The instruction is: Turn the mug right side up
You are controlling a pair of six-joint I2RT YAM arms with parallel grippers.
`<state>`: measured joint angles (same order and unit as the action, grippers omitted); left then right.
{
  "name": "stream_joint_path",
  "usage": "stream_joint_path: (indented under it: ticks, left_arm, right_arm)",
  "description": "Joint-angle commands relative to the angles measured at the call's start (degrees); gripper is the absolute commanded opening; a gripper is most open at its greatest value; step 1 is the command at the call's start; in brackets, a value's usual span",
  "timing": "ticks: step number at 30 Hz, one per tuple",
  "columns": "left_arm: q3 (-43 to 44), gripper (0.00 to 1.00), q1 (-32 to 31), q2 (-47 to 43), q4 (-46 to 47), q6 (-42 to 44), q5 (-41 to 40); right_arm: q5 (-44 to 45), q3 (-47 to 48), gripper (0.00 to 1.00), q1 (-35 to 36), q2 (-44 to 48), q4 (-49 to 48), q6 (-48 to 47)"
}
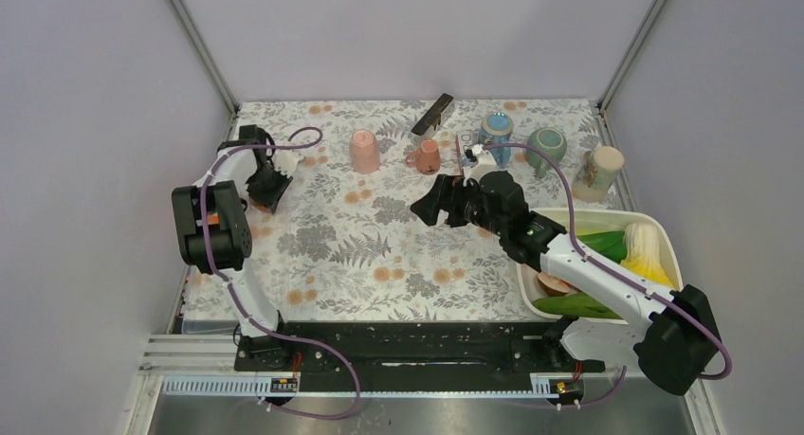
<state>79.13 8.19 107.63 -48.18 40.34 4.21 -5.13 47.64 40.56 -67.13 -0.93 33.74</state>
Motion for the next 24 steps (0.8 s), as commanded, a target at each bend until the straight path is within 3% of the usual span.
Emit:
stream_joint_path:
  ticks: [1,6,7,13,20,22,24]
  left_arm:
    - [2.2,0.00,0.6,1.4,1.4,2.4,0.0]
    - [3.5,0.00,1.7,3.9,1.4,2.9,0.5]
    - [3.9,0.04,1.8,4.3,1.5,3.0,0.1]
    - [2.3,0.46,1.8,3.1,3.7,4.0,0.1]
    - [1.9,0.66,1.9,-4.7,1.7,2.9,5.9]
    - [2.1,0.73,1.8,-7.2,0.7,2.6,8.0]
    - [2.7,0.83,1.8,-9.1,-1.0,2.4,10.5]
  right_arm:
    - [1.8,0.8,1.00,-0.1,0.7,0.6,-2.3]
    - [1.1,2.0,0.99,-0.2,-0.5,0.6,-2.5]
    - [1.1,2.1,1.00,-0.2,-0.7,0.6,-2.6]
    - [2.7,5.1,0.99,-0.2,-3.8,4.0,-8.7]
    - [17.9,27.9,0.99,-0.8,-21.3,23.7,-29.5]
    - [17.1,35.2,0.99,-1.6,-27.8,26.8,-36.6]
    - [9.5,44.5,0.99,-3.7,-35.0,33.1,-44.6]
